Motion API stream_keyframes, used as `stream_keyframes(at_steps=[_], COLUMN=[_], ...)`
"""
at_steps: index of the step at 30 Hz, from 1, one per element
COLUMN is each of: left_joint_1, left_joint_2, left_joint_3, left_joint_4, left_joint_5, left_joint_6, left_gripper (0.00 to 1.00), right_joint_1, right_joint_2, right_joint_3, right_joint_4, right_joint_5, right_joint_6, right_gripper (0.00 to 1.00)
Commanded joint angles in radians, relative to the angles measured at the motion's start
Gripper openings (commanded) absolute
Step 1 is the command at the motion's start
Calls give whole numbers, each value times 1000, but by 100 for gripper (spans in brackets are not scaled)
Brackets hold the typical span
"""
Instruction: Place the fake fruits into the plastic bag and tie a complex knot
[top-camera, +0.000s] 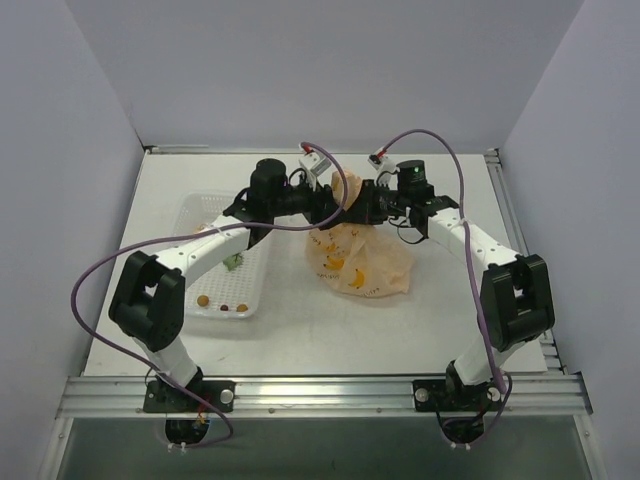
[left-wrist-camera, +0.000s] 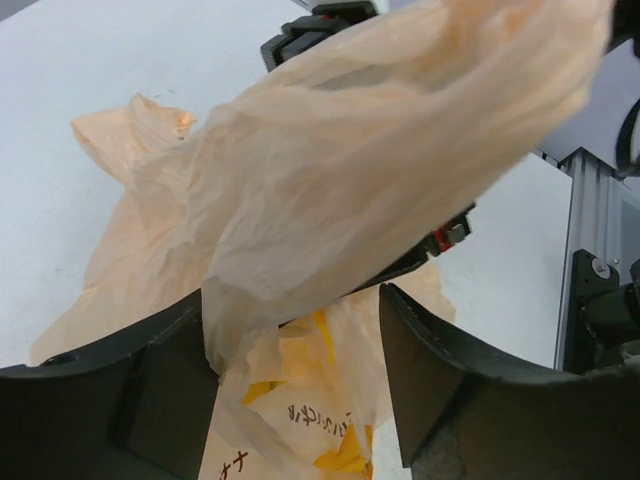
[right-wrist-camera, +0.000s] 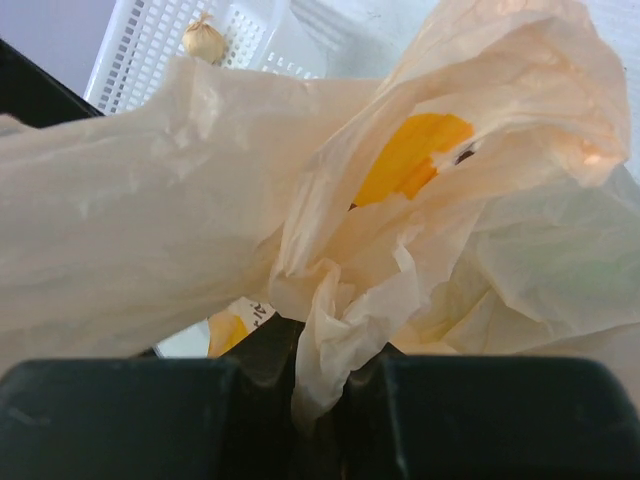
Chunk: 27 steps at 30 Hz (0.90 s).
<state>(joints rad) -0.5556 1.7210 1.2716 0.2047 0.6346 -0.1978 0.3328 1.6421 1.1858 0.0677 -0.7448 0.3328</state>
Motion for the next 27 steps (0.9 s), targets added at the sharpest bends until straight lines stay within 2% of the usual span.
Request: stream_keyframes(at_steps=[1,2,6,11,16,18,21,22,27], left_joint_1=[-6,-6,-15,-73,-92,-92,-80,-73,-18], left_joint_2=[-78,-81,-104,-87,-57,-54,-63,-67,-77], left_joint_3=[-8,-14,-35,-18,-31,-41,-54,-55,-31], left_joint_4=[-25,-28,-19,-47,1,18,38,45,35], left_joint_5=[7,-10,-108,-396,-479,-509,-514,-497,-341], left_joint_6=[14,11,-3,93,120,121,139,149,189], left_gripper=[71,75,79,79,78,73,69,64,56], right_joint_1=[-3,-5,-3,3,12,12,6,2,-40], right_joint_2=[18,19,21,18,12,10,2,-1,-21], right_joint_3=[46,46,43,37,31,31,37,35,43], right_joint_4=[53,58,73,78,75,72,41,29,-20], right_joint_5=[-30,-28,-28,-28,-22,-19,-7,-8,-10], right_joint_6=[26,29,52,58,54,49,15,9,-58], right_gripper=[0,0,0,0,0,0,0,0,0])
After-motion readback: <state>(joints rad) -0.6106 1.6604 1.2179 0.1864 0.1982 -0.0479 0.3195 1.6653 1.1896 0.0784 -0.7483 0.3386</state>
